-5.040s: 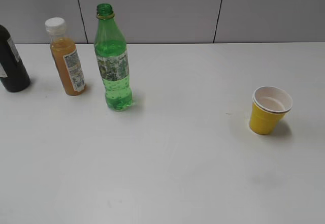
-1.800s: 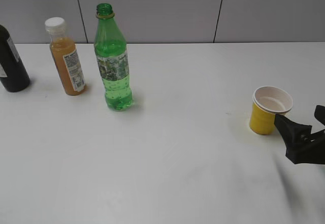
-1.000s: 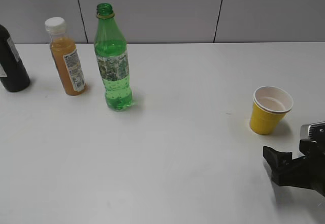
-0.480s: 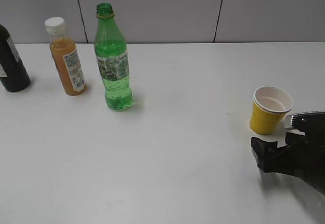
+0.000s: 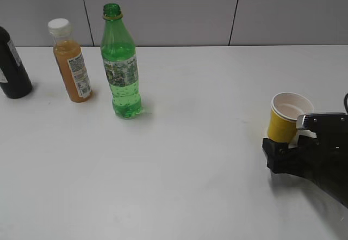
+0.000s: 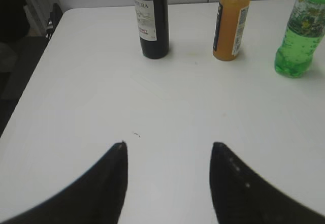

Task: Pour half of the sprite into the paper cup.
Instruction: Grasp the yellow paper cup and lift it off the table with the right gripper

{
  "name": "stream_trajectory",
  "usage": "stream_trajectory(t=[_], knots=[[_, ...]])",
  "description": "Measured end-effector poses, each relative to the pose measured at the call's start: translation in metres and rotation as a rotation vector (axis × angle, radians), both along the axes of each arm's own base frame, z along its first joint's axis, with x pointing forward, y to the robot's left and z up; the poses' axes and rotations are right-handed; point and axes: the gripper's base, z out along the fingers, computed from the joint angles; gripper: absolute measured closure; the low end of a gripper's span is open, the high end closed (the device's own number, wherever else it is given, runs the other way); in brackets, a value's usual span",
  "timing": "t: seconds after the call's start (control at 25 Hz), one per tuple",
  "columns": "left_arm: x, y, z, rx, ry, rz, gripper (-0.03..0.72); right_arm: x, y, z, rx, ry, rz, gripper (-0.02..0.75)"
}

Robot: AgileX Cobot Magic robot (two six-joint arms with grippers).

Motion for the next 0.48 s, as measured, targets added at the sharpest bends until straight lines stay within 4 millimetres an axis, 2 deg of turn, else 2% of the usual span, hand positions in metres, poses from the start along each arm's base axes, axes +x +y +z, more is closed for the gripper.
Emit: stream_trajectory(t=[0.48], knots=[[0.0, 0.0, 0.0, 0.0, 0.0, 0.0, 0.297, 0.016, 0.003, -0.008, 0.005, -0.044, -0.017, 0.101]])
